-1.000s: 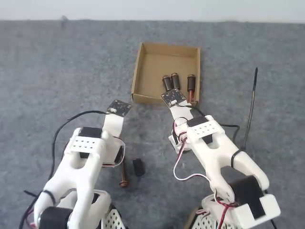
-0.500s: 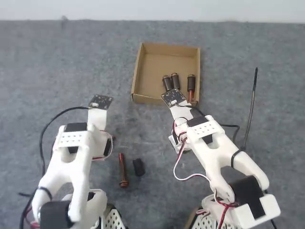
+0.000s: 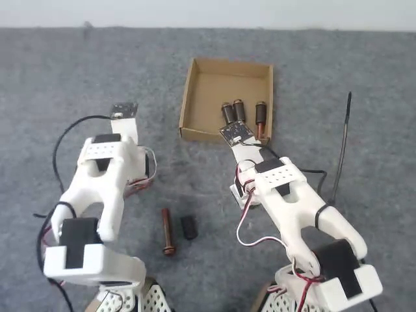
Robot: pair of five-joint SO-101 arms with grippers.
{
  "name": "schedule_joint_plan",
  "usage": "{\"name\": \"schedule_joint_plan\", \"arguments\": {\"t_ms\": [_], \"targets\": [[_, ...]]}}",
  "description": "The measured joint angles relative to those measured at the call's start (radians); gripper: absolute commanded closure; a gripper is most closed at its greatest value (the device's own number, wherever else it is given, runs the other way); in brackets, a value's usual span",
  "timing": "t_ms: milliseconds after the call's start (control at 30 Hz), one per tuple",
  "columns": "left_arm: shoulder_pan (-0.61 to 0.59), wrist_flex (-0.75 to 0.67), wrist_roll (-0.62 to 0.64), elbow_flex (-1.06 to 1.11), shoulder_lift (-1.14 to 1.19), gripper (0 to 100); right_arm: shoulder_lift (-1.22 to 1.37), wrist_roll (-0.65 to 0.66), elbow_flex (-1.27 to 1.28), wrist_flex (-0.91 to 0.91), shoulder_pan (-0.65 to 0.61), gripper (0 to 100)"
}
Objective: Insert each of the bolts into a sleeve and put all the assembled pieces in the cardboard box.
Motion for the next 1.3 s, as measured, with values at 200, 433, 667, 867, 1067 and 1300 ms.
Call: {"name": "schedule_joint_plan", "arguments": {"t_ms": [200, 433, 667, 867, 1067, 1300], "targets": [[0.04, 0.13, 0.021, -0.075, -0.06, 98, 0.0, 0.0, 0.0, 0.0, 0.0, 99.2], [0.037, 0.186, 0.077, -0.075, -0.143, 98, 0.0, 0.0, 0.0, 0.0, 0.0, 99.2], [0.035, 0.258, 0.006, -0.049, -0.144, 98, 0.0, 0.0, 0.0, 0.0, 0.0, 99.2], [0.037, 0.281, -0.005, 0.011, -0.147, 99, 0.0, 0.0, 0.0, 0.0, 0.0, 99.2], [0.049, 0.273, -0.005, 0.066, -0.147, 99, 0.0, 0.0, 0.0, 0.0, 0.0, 99.2], [0.124, 0.259, -0.005, 0.133, -0.149, 99, 0.0, 0.0, 0.0, 0.0, 0.0, 99.2]]}}
